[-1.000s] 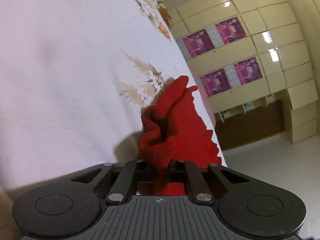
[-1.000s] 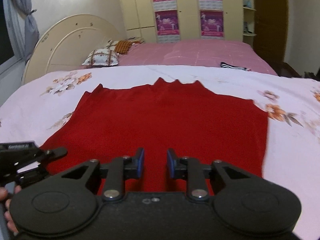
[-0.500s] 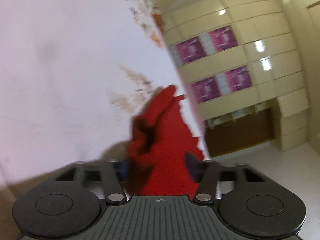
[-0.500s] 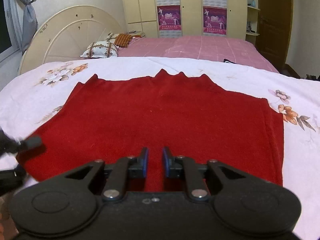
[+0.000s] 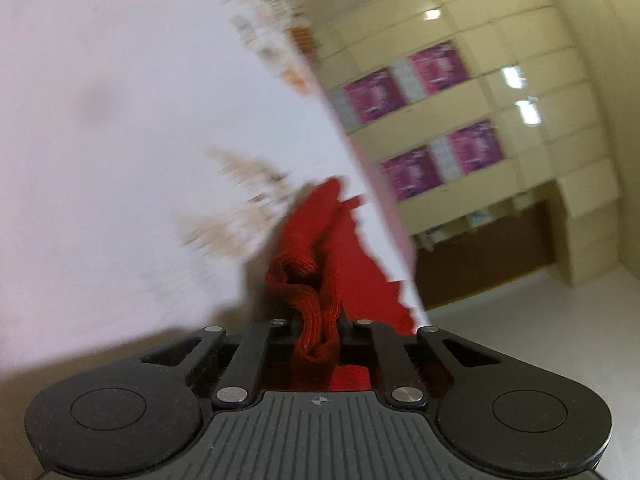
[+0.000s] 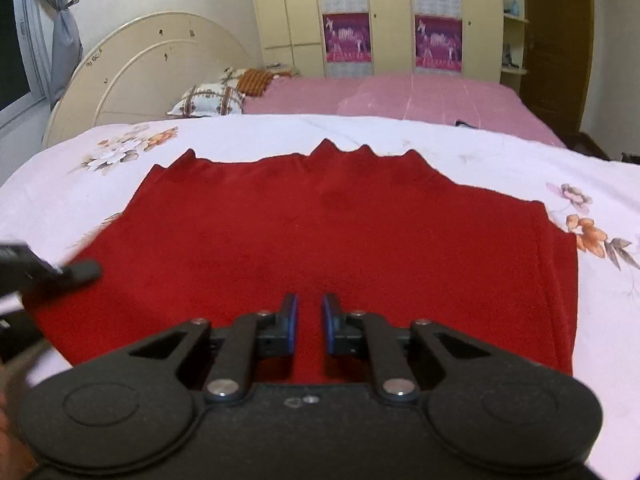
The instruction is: Fold small clothes
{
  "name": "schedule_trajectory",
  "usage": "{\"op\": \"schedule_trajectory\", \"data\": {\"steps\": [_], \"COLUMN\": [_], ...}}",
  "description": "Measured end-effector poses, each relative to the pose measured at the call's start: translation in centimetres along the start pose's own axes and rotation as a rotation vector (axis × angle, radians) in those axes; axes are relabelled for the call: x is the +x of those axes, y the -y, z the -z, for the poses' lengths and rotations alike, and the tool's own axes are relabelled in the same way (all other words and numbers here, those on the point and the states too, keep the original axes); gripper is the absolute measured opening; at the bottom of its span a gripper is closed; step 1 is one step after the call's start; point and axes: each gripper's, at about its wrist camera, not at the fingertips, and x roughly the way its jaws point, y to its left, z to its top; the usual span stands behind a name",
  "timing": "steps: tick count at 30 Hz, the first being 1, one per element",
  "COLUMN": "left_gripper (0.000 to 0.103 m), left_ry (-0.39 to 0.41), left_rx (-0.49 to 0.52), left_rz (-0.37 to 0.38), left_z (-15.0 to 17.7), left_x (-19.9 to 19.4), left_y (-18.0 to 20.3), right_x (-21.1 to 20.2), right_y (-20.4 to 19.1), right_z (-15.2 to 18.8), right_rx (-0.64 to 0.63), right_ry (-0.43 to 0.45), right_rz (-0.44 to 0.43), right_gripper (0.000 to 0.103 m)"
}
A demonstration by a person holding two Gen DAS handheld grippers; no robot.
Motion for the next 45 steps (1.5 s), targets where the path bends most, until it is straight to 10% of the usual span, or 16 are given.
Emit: {"op": "schedule_trajectory", "data": {"steps": [7,13,18,22,27,34,40,45], "left_gripper": [0.009,0.009,0.01,0.018,0.075,0.075,0.075,0.075], "left_ry": [-0.091,-0.297,-0.466,-0.598,-0.425,-0.386,-0.43,-0.44], "left_rx": [0.247,0.578,0.698,0.756,0.742,0.676,0.645,0.624], "left_rz": [0.109,0.226,0.212,0.149,0.322,0.049,-0.055,-0.052], "left_z": [-1.7,2.4,9.5,13.9,8.8,2.8,3.6,4.6], "left_x": [0.2,2.9,6.3,6.9,-0.2,3.5,6.7,7.5], "left_y": [7.4,17.4,20.1,19.3,19.7,15.0,11.6,10.6], "right_x": [0.3,-0.5,-3.4,-4.7,-6.3,-5.1,-4.5,-3.1], "right_y": [-0.6,4.5,15.3,20.7,21.4,18.3,15.3,15.3], "right_z": [0.2,0.3,4.0,7.0,7.3,4.5,2.0,1.9], "right_rx": [-0.005,0.348,0.885,1.116,1.077,0.896,0.623,0.645], "right_ry": [0.003,0.006,0.05,0.075,0.092,0.045,-0.021,-0.078], "right_rz": [0.034,-0.104,-0.32,-0.468,-0.529,-0.46,-0.241,-0.291], "right_gripper": [0.012,0.009,0.061,0.067,0.07,0.065,0.059,0.059]}}
